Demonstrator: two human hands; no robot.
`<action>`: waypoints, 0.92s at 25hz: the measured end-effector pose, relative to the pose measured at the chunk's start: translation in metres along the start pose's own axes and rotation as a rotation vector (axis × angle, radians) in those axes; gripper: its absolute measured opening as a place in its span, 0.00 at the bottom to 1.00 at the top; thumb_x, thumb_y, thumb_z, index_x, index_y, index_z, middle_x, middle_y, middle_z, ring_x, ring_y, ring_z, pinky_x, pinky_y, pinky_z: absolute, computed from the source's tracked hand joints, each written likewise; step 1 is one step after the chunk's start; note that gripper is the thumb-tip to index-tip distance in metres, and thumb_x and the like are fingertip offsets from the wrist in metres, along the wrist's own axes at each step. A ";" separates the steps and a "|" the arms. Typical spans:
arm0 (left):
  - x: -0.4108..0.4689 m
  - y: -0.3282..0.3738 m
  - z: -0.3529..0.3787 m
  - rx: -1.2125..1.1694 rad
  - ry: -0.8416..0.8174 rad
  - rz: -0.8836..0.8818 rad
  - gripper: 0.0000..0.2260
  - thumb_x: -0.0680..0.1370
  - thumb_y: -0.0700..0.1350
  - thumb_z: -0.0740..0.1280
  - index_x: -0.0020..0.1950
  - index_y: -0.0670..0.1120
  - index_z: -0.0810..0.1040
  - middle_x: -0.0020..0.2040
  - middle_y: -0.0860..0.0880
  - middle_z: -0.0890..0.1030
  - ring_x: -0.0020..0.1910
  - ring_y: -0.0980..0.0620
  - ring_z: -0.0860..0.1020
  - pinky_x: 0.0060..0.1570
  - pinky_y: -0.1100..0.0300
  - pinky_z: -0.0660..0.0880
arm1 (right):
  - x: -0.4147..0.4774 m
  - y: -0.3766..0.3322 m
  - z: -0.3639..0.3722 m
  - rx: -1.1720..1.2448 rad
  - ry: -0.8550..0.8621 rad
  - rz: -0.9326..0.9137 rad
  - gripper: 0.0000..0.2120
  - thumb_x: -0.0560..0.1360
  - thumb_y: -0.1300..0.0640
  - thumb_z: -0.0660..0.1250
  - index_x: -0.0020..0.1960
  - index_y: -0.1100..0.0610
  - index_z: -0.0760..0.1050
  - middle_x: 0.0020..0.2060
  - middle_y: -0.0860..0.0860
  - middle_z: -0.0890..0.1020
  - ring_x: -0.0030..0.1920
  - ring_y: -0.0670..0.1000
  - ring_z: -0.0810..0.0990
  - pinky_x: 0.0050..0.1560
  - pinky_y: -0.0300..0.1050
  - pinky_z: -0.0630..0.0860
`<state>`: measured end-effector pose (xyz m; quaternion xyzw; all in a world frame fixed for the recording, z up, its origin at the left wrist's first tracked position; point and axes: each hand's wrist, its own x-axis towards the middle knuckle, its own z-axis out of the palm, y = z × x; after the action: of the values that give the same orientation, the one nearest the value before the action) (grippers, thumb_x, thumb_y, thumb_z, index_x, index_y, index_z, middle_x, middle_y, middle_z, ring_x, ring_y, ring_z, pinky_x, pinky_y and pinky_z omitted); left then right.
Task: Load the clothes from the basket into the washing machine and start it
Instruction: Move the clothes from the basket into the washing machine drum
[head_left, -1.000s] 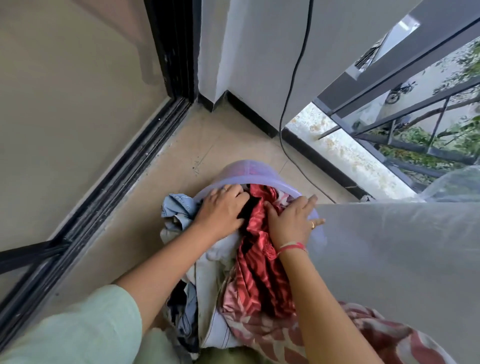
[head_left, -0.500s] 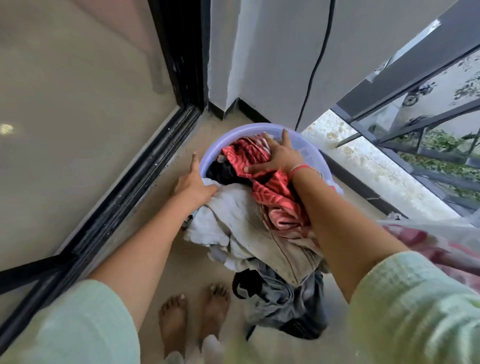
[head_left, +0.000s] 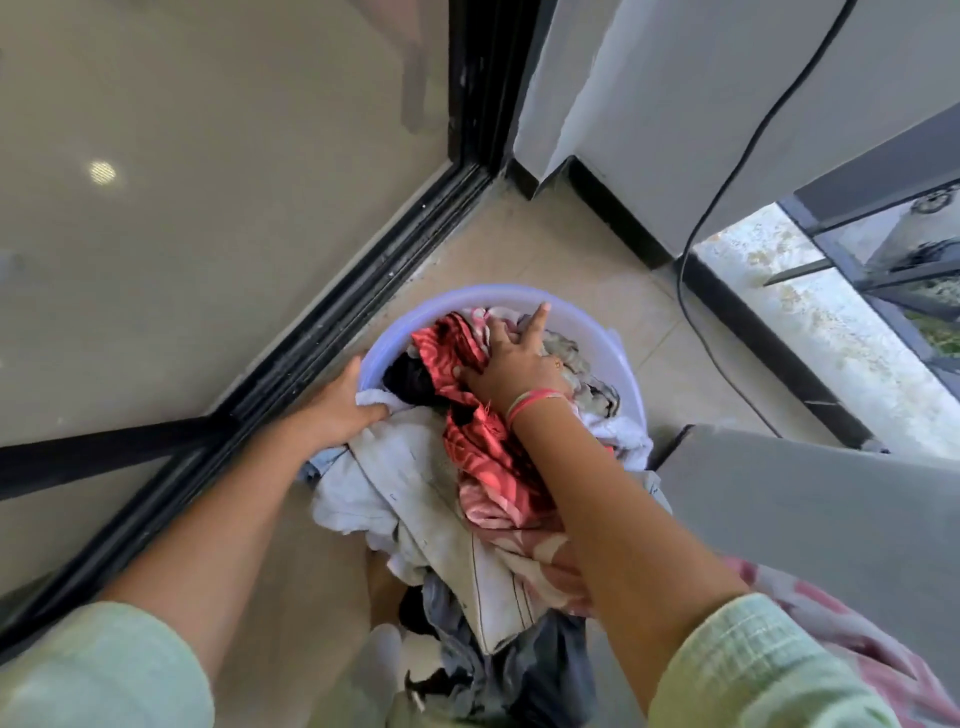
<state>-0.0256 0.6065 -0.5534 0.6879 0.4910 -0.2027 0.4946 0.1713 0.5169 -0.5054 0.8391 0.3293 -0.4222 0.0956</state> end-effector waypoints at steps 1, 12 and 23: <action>0.005 0.003 -0.009 0.084 -0.032 0.016 0.33 0.71 0.51 0.70 0.71 0.46 0.59 0.63 0.48 0.70 0.61 0.49 0.70 0.60 0.55 0.68 | 0.000 0.005 0.001 0.042 0.005 0.019 0.34 0.76 0.38 0.58 0.76 0.42 0.45 0.73 0.57 0.30 0.67 0.69 0.67 0.64 0.65 0.67; 0.016 0.130 0.005 0.736 -0.371 0.226 0.36 0.76 0.52 0.65 0.75 0.60 0.43 0.49 0.44 0.74 0.41 0.45 0.74 0.39 0.56 0.70 | -0.079 0.098 0.043 0.131 0.216 0.287 0.17 0.79 0.53 0.55 0.67 0.53 0.67 0.58 0.58 0.78 0.55 0.59 0.78 0.51 0.49 0.74; 0.004 0.108 0.034 0.693 -0.288 0.059 0.36 0.77 0.52 0.62 0.76 0.53 0.41 0.60 0.39 0.75 0.49 0.41 0.75 0.45 0.53 0.72 | -0.059 0.123 0.067 0.245 0.218 0.051 0.35 0.73 0.53 0.63 0.76 0.46 0.52 0.68 0.59 0.66 0.61 0.62 0.73 0.56 0.55 0.73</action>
<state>0.0777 0.5753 -0.5194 0.7929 0.2987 -0.4368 0.3022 0.1802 0.3655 -0.5161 0.8934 0.2626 -0.3631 -0.0330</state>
